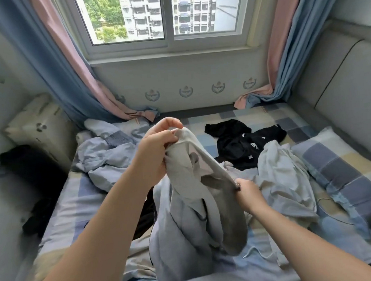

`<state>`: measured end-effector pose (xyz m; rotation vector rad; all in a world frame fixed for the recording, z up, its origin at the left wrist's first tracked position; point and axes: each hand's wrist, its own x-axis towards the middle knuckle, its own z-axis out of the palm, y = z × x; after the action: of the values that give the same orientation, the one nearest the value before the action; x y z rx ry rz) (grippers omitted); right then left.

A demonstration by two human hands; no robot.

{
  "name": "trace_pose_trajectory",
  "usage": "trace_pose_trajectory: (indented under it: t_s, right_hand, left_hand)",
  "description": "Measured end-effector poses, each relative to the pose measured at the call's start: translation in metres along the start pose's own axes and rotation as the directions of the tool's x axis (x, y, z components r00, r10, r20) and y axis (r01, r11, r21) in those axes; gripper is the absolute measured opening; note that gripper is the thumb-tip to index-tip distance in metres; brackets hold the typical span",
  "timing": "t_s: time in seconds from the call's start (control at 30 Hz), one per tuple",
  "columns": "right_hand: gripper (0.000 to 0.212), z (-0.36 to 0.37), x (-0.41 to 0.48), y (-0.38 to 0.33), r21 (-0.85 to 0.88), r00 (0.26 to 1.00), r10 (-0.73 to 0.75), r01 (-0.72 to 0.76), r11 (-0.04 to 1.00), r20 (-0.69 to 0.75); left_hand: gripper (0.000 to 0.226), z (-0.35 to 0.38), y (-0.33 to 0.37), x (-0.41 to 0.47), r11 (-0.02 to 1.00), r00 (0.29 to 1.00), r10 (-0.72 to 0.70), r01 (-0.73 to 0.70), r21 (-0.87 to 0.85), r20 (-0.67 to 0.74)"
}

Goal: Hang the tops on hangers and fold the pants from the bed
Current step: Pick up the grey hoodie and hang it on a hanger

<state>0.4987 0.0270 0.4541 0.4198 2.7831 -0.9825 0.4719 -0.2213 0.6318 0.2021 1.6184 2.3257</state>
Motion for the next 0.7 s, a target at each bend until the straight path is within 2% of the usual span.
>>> trace_pose_trajectory:
  t_s: [0.1,0.17,0.23,0.37,0.47,0.57,0.63,0.7]
  right_hand:
    - [0.024,-0.015,-0.001,0.006,0.13,0.997,0.031,-0.021,0.991,-0.071]
    - [0.027,-0.035,-0.001,-0.005,0.228,0.991,0.004,0.026,0.973,-0.133]
    - [0.024,-0.054,-0.002,-0.021,0.281,0.984,-0.057,0.104,0.954,-0.17]
    - [0.019,-0.078,-0.01,-0.055,0.387,0.966,-0.113,0.198,0.9,-0.231]
    - [0.027,-0.086,-0.02,-0.078,0.491,0.961,-0.085,0.209,0.845,-0.263]
    - [0.026,-0.093,-0.029,-0.099,0.6,0.962,-0.076,0.225,0.768,-0.263]
    - [0.024,-0.099,-0.034,-0.113,0.664,0.956,-0.06,0.244,0.707,-0.287]
    - [0.022,-0.105,-0.036,-0.125,0.689,0.943,-0.037,0.268,0.674,-0.33]
  left_hand:
    - [0.017,-0.014,-0.007,0.004,0.999,0.988,0.034,-0.031,0.019,-0.148]
    - [0.028,-0.025,-0.016,0.01,0.997,0.961,0.046,-0.028,0.068,-0.271]
    - [0.034,-0.034,-0.028,0.017,0.988,0.954,0.019,0.027,0.151,-0.299]
    - [0.051,-0.037,-0.057,0.019,0.932,0.977,-0.089,0.15,0.33,-0.193]
    - [0.07,-0.017,-0.075,0.005,0.8,0.989,-0.121,0.15,0.581,-0.089]
    - [0.083,0.007,-0.092,-0.015,0.678,0.971,-0.232,0.123,0.725,0.052]
    - [0.073,0.021,-0.1,-0.028,0.633,0.916,-0.366,0.118,0.765,0.162]
    - [0.042,0.032,-0.111,-0.037,0.662,0.848,-0.461,0.13,0.739,0.263]
